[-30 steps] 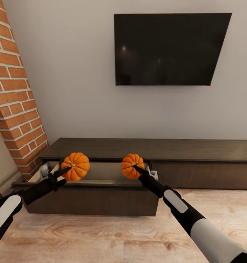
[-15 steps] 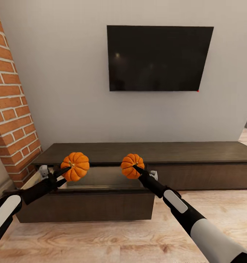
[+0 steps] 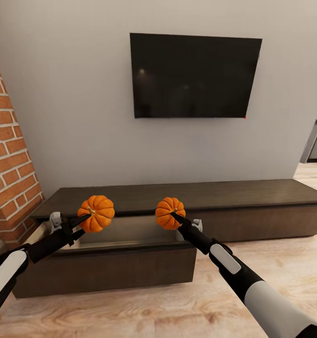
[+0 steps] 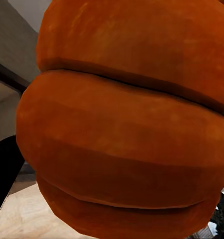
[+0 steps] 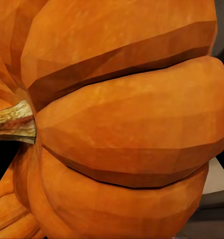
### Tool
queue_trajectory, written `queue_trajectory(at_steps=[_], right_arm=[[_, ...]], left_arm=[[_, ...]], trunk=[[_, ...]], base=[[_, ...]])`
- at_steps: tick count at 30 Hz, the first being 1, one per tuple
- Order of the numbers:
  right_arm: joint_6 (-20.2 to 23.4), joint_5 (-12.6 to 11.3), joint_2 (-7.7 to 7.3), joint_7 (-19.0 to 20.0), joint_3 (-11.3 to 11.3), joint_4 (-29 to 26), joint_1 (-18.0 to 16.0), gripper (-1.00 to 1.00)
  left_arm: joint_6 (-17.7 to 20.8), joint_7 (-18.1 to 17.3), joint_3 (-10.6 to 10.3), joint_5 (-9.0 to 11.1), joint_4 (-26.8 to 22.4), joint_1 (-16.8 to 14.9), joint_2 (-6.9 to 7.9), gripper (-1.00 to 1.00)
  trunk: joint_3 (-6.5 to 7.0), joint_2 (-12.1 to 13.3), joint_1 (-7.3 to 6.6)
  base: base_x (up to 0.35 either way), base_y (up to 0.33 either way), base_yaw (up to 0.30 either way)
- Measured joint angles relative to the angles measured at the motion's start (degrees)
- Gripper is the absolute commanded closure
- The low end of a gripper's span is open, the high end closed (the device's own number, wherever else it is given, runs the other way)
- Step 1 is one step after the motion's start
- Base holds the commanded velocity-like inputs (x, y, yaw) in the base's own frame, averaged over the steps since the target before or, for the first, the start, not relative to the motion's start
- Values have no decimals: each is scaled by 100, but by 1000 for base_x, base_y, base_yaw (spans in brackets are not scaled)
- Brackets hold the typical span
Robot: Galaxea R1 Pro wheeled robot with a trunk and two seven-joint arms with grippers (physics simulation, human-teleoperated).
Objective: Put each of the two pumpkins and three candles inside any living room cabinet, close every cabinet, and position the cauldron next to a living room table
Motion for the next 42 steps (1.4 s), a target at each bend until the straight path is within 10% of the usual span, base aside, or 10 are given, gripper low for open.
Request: queue_trajectory(at_steps=[42], right_arm=[[-169,6,0,-2,0,11,-2,100]], left_arm=[[-6,-13,2,-8,-16,1,0,100]], trunk=[[-110,-6,15]], base=[[90,46,0]])
